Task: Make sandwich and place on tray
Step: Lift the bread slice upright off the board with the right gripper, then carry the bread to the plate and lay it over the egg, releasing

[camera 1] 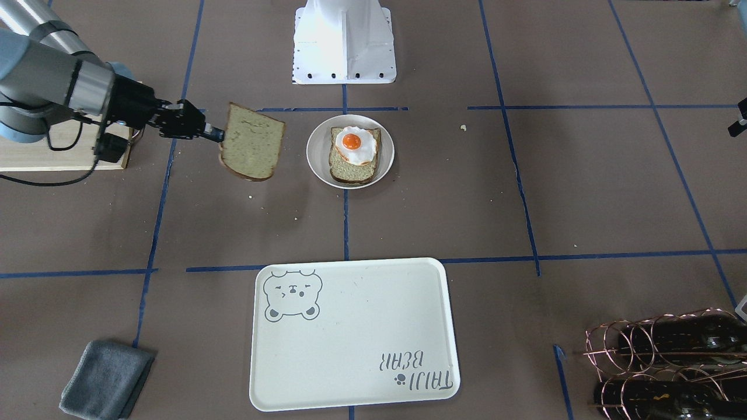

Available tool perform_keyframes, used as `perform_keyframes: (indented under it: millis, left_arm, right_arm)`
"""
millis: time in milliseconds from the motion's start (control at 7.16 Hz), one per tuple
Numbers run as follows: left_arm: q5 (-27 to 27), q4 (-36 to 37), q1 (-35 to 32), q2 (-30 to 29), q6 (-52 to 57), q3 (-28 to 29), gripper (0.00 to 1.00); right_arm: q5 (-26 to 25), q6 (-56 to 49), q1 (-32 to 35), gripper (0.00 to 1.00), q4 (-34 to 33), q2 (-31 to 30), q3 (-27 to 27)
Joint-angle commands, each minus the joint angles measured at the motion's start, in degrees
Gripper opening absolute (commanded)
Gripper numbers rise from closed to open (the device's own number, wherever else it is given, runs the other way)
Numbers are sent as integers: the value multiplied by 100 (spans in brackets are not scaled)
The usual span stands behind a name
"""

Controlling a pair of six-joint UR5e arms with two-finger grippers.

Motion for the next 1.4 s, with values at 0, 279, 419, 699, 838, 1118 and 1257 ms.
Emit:
perform_keyframes:
  millis: [0, 279, 419, 699, 838, 1118, 1257]
  left_arm:
    - [0, 0, 0, -3, 0, -6, 100]
    - [0, 0, 0, -3, 0, -24, 100]
    - [0, 0, 0, -3, 0, -33, 100]
    - [0, 0, 0, -3, 0, -68, 100]
    - [0, 0, 0, -3, 0, -68, 100]
    - [0, 0, 0, -3, 0, -77, 100]
    - [0, 0, 0, -3, 0, -77, 100]
  right_arm:
    - [-708, 96, -762, 0, 14, 995, -667]
    - [-1007, 88, -1027, 0, 5, 1331, -985]
    - [-1025, 62, -1063, 0, 14, 1349, -1030]
    - [-1104, 79, -1177, 0, 14, 1403, -1083]
    - [-1113, 79, -1195, 0, 22, 1393, -1083]
    - [-1104, 79, -1247, 0, 40, 1350, -1083]
    - [-1104, 79, -1256, 0, 57, 1280, -1074]
